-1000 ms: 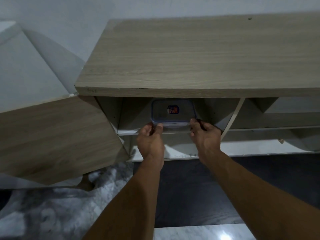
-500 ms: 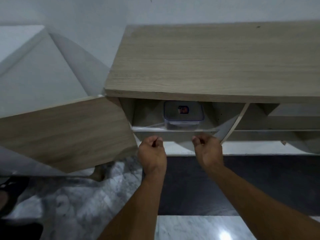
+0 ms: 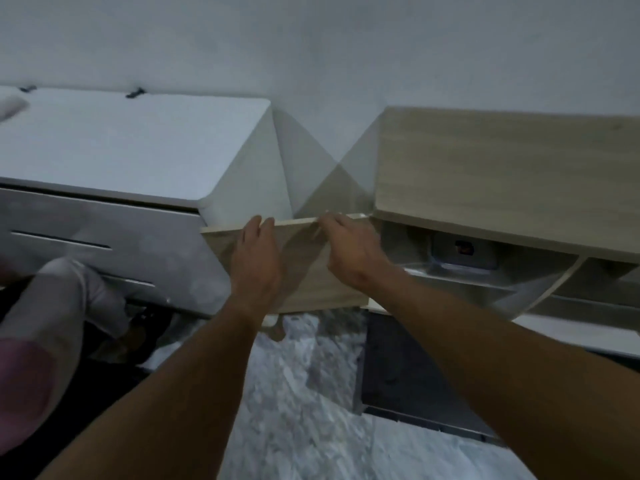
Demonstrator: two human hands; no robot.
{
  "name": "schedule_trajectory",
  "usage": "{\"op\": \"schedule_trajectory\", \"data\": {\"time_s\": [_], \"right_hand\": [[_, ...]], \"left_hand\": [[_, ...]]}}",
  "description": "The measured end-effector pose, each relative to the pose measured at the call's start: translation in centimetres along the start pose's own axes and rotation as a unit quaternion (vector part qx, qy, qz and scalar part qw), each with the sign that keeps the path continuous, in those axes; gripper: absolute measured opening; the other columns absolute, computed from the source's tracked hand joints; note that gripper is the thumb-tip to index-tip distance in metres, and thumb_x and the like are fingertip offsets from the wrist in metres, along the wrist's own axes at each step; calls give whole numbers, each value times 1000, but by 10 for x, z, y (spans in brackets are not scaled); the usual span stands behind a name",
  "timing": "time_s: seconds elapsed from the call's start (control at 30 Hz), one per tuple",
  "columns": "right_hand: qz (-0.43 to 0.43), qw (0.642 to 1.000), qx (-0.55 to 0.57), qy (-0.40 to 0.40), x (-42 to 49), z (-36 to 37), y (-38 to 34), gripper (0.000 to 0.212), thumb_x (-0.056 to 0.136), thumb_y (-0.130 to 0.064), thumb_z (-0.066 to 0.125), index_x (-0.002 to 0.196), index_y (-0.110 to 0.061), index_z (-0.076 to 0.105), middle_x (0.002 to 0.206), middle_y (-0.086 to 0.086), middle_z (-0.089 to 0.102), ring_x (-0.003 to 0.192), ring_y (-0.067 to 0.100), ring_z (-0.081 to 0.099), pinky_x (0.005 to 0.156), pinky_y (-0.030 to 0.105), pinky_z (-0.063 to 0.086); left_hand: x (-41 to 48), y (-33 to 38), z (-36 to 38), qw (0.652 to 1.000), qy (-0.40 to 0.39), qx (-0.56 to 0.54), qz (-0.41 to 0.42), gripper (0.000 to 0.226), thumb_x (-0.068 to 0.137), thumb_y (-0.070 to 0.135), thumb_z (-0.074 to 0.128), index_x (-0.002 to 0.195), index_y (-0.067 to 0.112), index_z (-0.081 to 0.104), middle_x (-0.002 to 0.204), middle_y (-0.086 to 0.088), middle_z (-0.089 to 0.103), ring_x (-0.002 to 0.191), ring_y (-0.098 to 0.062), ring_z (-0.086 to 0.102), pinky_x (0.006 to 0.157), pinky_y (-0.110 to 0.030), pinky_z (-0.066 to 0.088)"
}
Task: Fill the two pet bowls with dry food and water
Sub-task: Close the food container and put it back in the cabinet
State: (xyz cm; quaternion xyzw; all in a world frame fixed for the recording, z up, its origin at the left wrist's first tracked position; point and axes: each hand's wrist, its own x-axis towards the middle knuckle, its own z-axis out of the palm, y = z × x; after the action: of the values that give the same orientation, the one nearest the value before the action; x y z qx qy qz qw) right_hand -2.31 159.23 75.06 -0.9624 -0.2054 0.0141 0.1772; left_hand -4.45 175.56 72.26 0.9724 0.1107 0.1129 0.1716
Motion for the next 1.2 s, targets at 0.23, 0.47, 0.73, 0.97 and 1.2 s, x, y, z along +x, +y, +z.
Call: {"op": "schedule_trajectory", "data": {"time_s": [0.23, 0.47, 0.73, 0.97, 1.2], "right_hand": [[14, 987, -93, -126, 29, 29, -15, 84, 91, -11, 56, 157, -5, 6, 166, 12, 3, 153, 32, 5, 122, 43, 10], [31, 994, -57, -85, 22, 17, -22, 64, 85, -15, 61, 144, -8, 41, 151, 14, 41, 136, 34, 41, 109, 41, 35], [19, 996, -18, -87, -41, 9, -16, 47, 87, -4, 52, 134, -7, 56, 145, 16, 48, 136, 35, 42, 110, 43, 30], [50, 993, -40, -99, -105, -20, 22, 30, 99, -18, 44, 123, -7, 58, 123, 18, 65, 111, 39, 60, 86, 39, 46], [104, 992, -4, -69, -172, -38, 75, 34, 97, -4, 47, 129, -13, 54, 118, 12, 63, 97, 24, 61, 78, 32, 47]], "left_hand": [[9, -40, 3, 980, -115, 156, 34, 62, 97, 12, 37, 154, 10, 13, 161, -7, 12, 149, -29, 9, 117, -56, 18], [-9, -39, -12, 978, -58, 184, 85, 41, 92, 14, 45, 133, 13, 42, 134, -10, 48, 128, -31, 44, 109, -49, 30], [-80, -5, -42, 996, -83, 45, -1, 24, 88, 10, 56, 102, 18, 74, 101, -6, 70, 92, -25, 67, 78, -34, 51], [-154, 83, -10, 893, -243, -293, -239, 11, 81, 20, 76, 71, 19, 71, 67, 1, 62, 63, -15, 58, 54, -15, 48], [-183, 124, 11, 936, -187, -207, -213, 16, 91, 19, 62, 98, 15, 77, 100, -5, 74, 98, -24, 68, 75, -23, 48]]}}
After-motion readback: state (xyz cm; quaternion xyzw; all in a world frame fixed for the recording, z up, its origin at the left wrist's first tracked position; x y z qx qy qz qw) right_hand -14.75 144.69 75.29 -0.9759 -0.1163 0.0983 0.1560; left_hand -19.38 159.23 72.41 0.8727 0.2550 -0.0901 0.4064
